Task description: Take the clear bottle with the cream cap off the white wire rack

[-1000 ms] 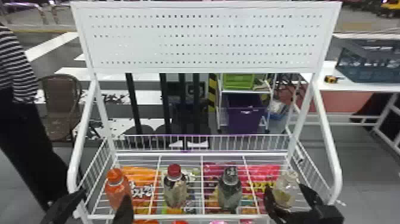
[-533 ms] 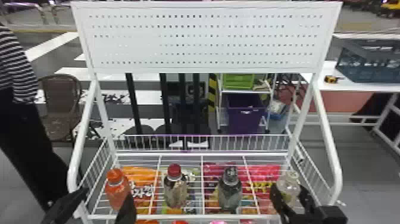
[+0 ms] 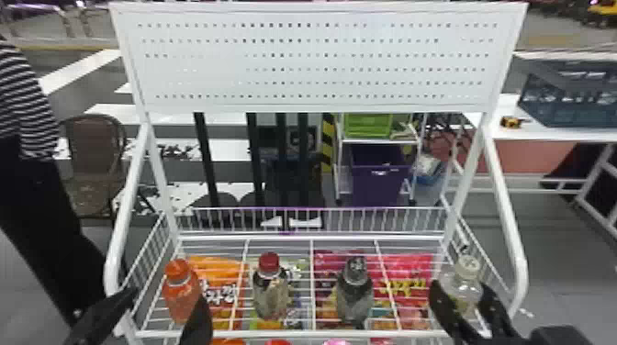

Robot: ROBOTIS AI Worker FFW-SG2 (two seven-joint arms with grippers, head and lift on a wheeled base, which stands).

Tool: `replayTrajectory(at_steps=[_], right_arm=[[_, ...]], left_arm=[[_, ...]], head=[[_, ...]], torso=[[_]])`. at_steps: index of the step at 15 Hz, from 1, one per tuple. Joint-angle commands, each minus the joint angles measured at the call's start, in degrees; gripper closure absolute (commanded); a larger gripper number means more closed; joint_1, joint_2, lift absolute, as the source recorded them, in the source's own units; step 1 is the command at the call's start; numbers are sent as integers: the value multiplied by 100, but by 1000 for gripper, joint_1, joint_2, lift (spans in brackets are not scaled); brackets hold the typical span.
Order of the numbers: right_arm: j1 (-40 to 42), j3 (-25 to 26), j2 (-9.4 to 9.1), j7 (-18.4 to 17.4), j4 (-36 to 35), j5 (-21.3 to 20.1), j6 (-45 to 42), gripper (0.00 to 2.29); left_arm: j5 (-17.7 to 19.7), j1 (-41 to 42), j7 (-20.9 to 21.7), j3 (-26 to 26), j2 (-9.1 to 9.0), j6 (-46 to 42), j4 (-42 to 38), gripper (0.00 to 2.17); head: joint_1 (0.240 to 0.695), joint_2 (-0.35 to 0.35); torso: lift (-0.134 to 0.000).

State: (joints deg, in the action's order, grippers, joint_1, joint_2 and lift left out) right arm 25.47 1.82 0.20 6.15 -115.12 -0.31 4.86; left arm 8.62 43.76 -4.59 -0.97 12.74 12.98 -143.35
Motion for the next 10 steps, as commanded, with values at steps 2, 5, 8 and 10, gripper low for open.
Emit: replayTrajectory(at_steps=[2, 5, 8, 10], right_arm=[[951, 108, 42, 193, -1311, 268, 108, 1366], [1672, 178, 33, 202, -1865, 330, -156, 1366], [2278, 266, 7, 202, -2296, 286, -244, 1366], [2551, 266, -2, 193, -2472, 277, -261, 1366]], left_arm=[[0, 1, -7, 9, 0, -53, -9, 137], [0, 10, -16, 9, 0, -71, -17, 137], [-18, 27, -34, 44, 0, -53, -70, 137], [-44, 27, -34, 62, 0, -71, -70, 137]], head=[[499, 0], [499, 0], [499, 0], [499, 0]], torso=[[0], [0], [0], [0]])
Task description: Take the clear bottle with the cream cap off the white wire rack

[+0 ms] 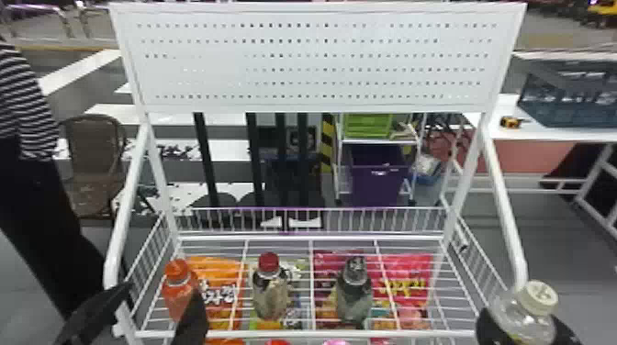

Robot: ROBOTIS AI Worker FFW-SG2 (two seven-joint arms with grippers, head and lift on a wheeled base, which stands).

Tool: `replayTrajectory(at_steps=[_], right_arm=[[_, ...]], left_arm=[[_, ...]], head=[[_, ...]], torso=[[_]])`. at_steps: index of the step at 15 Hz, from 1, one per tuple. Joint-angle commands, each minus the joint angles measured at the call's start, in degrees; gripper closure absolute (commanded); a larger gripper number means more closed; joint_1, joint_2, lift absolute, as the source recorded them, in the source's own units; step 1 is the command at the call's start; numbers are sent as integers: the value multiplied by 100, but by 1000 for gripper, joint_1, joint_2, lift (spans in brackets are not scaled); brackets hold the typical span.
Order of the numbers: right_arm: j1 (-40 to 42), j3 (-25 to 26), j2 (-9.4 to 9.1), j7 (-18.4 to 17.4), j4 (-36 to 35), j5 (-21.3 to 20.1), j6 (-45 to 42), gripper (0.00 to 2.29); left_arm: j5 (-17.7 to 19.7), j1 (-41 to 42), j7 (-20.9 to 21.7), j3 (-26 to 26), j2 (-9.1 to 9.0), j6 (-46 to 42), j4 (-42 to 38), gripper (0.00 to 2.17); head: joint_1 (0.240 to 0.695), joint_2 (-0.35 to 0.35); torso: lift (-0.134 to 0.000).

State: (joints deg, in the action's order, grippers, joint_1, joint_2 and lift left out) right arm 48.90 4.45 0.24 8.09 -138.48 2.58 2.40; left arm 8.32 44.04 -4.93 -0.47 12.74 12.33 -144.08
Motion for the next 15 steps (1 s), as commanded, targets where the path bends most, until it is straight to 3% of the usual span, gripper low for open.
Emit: replayTrajectory(at_steps=[1, 15], right_arm=[[296, 30, -16, -1, -197, -12, -33, 1366], [682, 153, -29, -9, -276, 137, -754, 1366]], left_arm=[[-15, 9, -8, 12, 0, -7, -6, 137], [-111, 202, -34, 12, 0, -147, -120, 137]], head=[[499, 0], [499, 0]], torso=[[0], [0]])
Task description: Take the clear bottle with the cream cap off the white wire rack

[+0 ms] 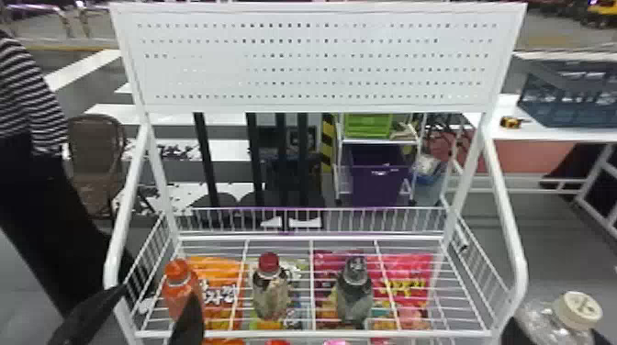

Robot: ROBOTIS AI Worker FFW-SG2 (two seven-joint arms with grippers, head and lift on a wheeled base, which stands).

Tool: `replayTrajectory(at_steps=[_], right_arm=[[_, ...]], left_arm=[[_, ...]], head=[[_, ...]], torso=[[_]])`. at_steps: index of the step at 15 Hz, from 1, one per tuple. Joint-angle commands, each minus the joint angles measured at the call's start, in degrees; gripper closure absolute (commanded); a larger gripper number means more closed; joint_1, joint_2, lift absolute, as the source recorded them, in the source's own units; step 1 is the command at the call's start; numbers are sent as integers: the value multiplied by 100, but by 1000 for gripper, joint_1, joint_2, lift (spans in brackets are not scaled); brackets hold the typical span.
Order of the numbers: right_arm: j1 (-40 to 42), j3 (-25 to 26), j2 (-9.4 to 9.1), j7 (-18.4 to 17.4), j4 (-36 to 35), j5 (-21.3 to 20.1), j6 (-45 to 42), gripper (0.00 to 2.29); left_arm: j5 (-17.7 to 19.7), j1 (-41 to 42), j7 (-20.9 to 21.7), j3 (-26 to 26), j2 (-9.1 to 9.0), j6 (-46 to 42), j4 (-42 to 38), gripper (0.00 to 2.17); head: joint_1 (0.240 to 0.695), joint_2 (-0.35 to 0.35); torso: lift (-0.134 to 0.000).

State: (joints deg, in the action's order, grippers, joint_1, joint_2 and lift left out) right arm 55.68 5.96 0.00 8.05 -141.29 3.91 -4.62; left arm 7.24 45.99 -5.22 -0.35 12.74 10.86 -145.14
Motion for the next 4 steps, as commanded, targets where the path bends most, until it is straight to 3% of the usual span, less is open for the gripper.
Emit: replayTrajectory(at_steps=[1, 4], right_arm=[[13, 28, -5, 4, 5, 5, -52, 1366], [75, 72, -5, 4, -83, 5, -52, 1366]], left_arm=[[-4, 15, -5, 0, 0, 0, -15, 137], [-4, 15, -14, 0, -9, 0, -15, 137]], head=[[499, 0], [499, 0]], torso=[[0], [0]])
